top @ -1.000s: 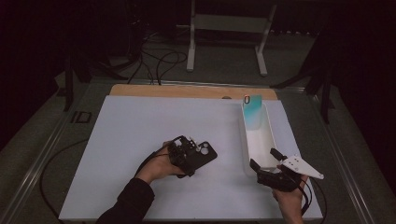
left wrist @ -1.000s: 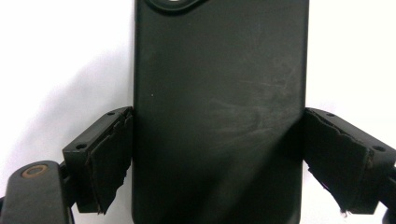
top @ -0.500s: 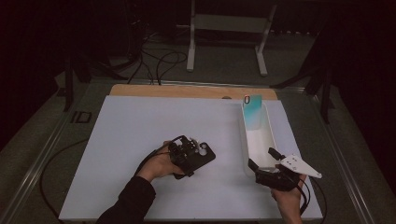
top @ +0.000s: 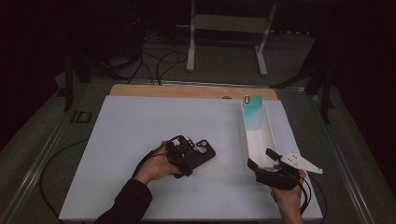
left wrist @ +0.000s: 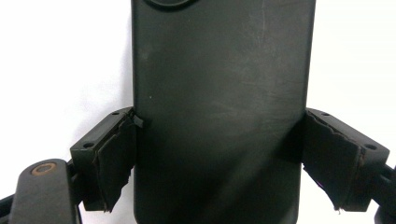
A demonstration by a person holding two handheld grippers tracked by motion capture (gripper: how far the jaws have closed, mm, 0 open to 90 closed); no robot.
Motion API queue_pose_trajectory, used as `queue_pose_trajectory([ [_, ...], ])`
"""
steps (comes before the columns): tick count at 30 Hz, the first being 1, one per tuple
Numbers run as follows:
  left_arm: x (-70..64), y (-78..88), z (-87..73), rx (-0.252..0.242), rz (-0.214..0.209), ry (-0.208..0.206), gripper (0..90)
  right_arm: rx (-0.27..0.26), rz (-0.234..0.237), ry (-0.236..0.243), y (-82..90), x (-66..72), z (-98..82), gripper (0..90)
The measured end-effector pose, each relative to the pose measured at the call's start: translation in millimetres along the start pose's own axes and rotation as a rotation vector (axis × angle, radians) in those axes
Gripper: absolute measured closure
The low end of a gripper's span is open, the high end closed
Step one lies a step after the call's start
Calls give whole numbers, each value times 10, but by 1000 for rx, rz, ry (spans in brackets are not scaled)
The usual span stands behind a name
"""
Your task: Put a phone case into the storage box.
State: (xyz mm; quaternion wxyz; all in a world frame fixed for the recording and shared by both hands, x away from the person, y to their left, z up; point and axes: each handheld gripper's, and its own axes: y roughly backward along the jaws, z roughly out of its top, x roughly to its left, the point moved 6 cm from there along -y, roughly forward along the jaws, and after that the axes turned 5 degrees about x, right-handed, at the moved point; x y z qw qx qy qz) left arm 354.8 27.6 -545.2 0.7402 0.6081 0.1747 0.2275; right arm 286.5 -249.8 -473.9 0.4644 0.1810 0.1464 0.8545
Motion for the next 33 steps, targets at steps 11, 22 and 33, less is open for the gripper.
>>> queue_pose_trajectory([
  [11,-35,256,9,-154,27,41,156,56,45,-31,-62,-14,8,82],
  [22,-130,472,73,-283,45,33,155,53,112,-14,-179,124,167,81],
  [33,-358,607,176,-382,43,-35,155,88,214,-19,-407,422,294,138],
])
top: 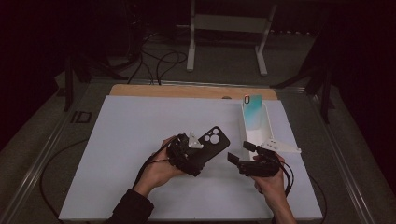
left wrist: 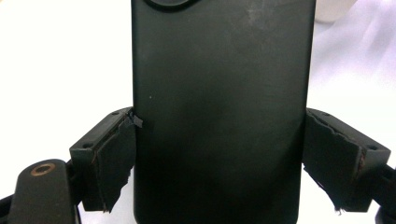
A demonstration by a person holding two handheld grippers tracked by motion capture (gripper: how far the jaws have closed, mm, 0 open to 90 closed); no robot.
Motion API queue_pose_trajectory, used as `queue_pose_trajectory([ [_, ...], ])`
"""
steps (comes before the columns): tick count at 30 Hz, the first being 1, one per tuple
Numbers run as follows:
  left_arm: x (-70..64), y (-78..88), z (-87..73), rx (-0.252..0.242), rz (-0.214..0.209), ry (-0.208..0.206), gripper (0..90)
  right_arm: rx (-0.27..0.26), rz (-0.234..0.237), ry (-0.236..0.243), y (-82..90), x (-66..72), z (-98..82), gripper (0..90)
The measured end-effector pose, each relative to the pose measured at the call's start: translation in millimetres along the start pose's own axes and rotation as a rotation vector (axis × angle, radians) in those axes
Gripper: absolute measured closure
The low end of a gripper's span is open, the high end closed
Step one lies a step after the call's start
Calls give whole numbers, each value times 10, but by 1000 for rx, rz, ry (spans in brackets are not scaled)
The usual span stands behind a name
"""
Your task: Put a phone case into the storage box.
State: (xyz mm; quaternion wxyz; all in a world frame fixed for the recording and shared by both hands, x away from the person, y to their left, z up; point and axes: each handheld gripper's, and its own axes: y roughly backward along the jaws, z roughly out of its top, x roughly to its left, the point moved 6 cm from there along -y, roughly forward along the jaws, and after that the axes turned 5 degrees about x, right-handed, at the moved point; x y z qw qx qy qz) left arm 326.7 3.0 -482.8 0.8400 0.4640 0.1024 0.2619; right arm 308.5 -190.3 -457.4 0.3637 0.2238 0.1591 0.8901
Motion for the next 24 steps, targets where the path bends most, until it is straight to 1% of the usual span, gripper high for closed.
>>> queue_pose_trajectory([
  [1,-12,11,11,-6,1,-4,155,22,9,-9,-43,19,0,150],
  [2,-23,20,22,-12,-2,-9,155,29,17,-18,-68,31,3,165],
  [3,-23,20,22,-12,-2,-9,155,29,17,-18,-68,31,3,165],
  [4,-46,28,36,-18,-4,-20,155,27,31,-24,-87,42,12,184],
  [5,-55,29,40,-20,-4,-23,155,34,46,-41,-114,57,28,221],
  [7,-78,30,54,-28,-1,-30,155,32,59,-51,-136,74,49,263],
  [9,-100,31,70,-36,-2,-37,155,41,57,-56,-159,84,62,315],
  [12,-139,29,100,-49,-10,-45,155,53,86,-77,-194,104,61,417],
  [13,-164,31,122,-62,-12,-52,155,57,96,-81,-202,103,54,462],
  [14,-174,29,130,-64,-11,-54,155,60,119,-93,-215,105,41,510],
  [17,-236,18,176,-77,-14,-73,155,58,141,-110,-227,104,23,577],
  [18,-253,12,188,-76,-16,-75,155,59,140,-113,-231,104,16,602],
  [20,-283,-15,211,-74,-22,-84,154,52,167,-122,-223,112,16,672],
  [21,-290,-22,214,-76,-25,-82,154,45,184,-126,-212,120,22,729],
  [22,-298,-33,215,-72,-29,-84,154,42,188,-124,-208,120,24,756],
  [24,-315,-53,214,-66,-29,-88,153,44,213,-123,-191,140,26,797],
])
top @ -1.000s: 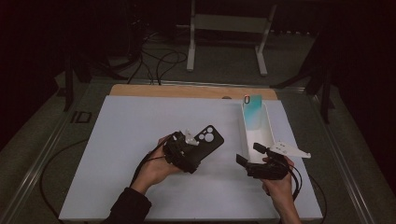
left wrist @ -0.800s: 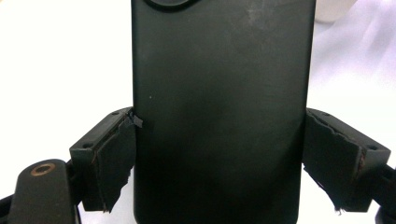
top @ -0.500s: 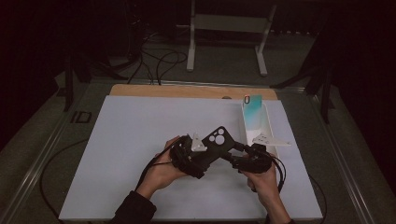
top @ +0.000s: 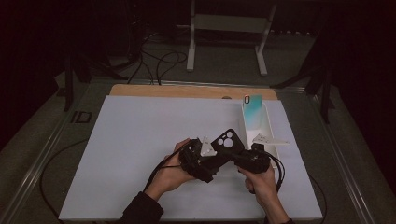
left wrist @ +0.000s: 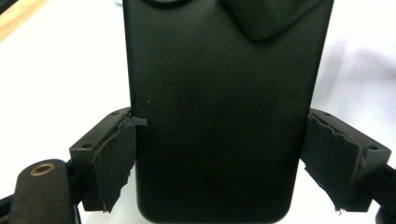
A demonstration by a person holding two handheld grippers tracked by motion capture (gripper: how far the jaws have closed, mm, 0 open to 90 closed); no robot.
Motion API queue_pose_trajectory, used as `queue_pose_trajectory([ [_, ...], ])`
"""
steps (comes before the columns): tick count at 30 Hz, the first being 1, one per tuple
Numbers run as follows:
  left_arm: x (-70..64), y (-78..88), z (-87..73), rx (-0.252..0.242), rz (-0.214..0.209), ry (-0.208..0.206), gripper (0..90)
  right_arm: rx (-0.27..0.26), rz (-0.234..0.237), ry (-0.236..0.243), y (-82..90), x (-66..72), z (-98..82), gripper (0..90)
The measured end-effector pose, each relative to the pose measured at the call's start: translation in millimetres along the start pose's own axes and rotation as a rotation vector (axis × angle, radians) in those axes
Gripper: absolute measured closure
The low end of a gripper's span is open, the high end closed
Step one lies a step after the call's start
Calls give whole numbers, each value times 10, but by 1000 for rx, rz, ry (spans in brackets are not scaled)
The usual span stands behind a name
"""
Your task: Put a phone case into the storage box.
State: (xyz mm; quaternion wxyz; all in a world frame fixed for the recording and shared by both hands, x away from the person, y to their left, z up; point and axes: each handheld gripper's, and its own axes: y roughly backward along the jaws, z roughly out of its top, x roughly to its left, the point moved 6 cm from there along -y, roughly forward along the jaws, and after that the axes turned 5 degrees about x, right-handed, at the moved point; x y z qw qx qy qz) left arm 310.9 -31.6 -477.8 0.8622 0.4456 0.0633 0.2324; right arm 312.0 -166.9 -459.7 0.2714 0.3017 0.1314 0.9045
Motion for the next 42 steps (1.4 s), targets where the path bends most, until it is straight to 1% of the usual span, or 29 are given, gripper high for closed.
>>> queue_pose_trajectory([
  [2,-5,-10,0,0,3,-2,151,6,3,8,-1,10,-5,805],
  [3,-12,-31,-2,10,12,0,151,11,4,14,-3,18,-9,811],
  [4,-10,-39,1,9,41,-11,144,16,5,17,-14,38,-15,835],
  [5,-11,-47,5,11,55,-10,138,14,9,18,-22,49,-16,849],
  [7,-3,-51,5,11,54,1,132,19,-10,36,-29,67,-14,856],
  [8,1,-46,7,-1,51,10,127,19,-15,46,-27,74,-13,858],
  [9,1,-46,7,-1,51,10,123,19,-15,46,-27,74,-13,858],
  [10,20,-35,-1,-8,42,27,103,10,-23,49,-1,70,2,858],
  [16,61,-18,-36,-6,13,63,50,0,-44,58,45,52,25,858],
  [18,73,-19,-41,-7,-3,84,18,-1,-50,64,58,46,30,857],
  [21,90,-3,-55,-11,-14,95,7,0,-61,71,80,35,33,857],
  [24,98,19,-70,-20,-40,101,3,1,-62,78,104,27,36,857],
  [25,97,25,-73,-28,-52,102,3,4,-62,84,115,24,36,856],
  [26,93,38,-80,-37,-74,99,3,4,-59,88,123,24,39,856],
  [27,91,45,-83,-42,-85,95,3,11,-51,98,135,29,41,856],
  [28,81,52,-87,-53,-106,93,3,18,-43,107,140,37,40,855],
  [29,76,55,-92,-57,-117,90,3,34,-29,129,147,58,36,855],
  [31,65,57,-105,-61,-143,86,4,46,-22,155,161,87,35,855],
  [35,26,56,-130,-84,-203,71,5,57,8,195,182,149,47,855],
  [36,13,59,-135,-95,-219,66,20,65,19,207,185,165,46,854],
  [38,5,59,-148,-96,-234,65,52,77,45,229,185,202,40,854],
  [41,7,65,-156,-117,-253,67,139,89,74,251,179,245,30,855],
  [42,5,71,-155,-126,-272,69,170,92,82,254,177,256,26,854],
])
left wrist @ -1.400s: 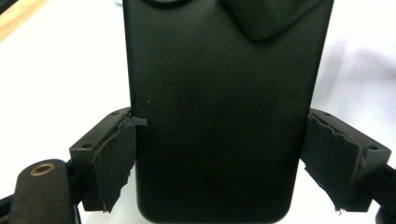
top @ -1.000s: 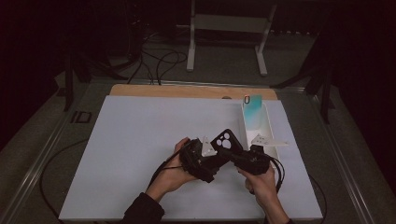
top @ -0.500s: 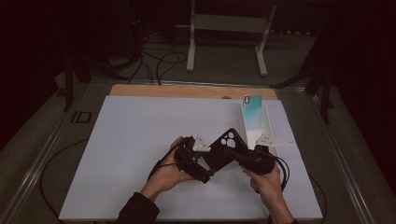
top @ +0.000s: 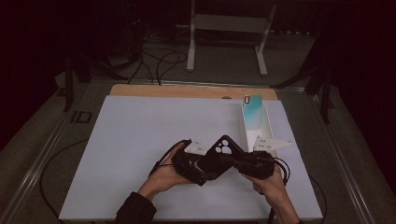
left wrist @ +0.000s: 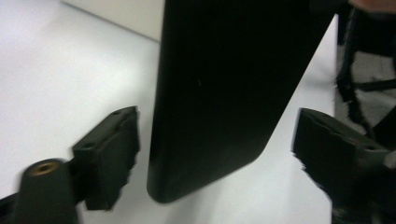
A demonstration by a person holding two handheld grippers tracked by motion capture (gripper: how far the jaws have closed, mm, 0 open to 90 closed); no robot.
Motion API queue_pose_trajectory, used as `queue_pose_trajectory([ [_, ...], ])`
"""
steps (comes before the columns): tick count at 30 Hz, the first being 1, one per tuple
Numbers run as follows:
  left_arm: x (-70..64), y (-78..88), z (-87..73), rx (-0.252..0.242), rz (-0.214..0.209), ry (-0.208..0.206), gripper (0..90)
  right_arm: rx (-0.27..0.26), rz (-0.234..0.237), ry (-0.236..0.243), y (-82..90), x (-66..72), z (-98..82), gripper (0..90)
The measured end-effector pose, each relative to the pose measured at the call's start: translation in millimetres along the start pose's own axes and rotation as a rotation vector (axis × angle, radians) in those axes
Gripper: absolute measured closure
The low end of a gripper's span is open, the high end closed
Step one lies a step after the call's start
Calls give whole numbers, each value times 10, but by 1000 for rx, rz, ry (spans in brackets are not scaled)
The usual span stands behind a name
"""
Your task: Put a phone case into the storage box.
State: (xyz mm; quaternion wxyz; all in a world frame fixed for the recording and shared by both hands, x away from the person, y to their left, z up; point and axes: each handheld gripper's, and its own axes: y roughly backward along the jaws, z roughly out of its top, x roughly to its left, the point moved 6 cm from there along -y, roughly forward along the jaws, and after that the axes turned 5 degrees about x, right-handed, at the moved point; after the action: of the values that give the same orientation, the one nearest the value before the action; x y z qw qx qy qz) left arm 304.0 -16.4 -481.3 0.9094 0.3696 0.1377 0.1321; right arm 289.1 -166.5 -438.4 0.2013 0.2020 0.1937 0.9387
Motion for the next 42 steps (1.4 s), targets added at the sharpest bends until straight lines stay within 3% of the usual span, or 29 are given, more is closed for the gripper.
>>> queue_pose_trajectory([
  [5,-20,15,-2,-18,-47,-12,287,5,49,25,-13,48,-1,854],
  [12,-41,35,-55,-29,-87,-32,501,15,45,23,0,19,-17,853],
  [14,-55,39,-75,-33,-97,-40,501,16,41,26,10,9,-14,850],
  [18,-57,31,-92,-34,-98,-37,622,30,22,41,23,4,-10,821],
  [20,-60,18,-108,-36,-81,-40,675,29,1,38,22,-14,-8,735],
  [22,-63,11,-111,-40,-80,-40,701,28,-7,32,20,-23,-9,710],
  [23,-68,6,-109,-44,-79,-43,749,23,-17,23,20,-43,-6,648],
  [27,-102,-28,-97,-47,-52,-61,796,11,-46,8,15,-58,8,510],
  [32,-87,-36,-95,-48,-18,-55,800,39,-164,10,-15,-93,5,238],
  [42,16,43,-125,-67,59,2,804,-5,-227,-21,32,-127,41,126],
])
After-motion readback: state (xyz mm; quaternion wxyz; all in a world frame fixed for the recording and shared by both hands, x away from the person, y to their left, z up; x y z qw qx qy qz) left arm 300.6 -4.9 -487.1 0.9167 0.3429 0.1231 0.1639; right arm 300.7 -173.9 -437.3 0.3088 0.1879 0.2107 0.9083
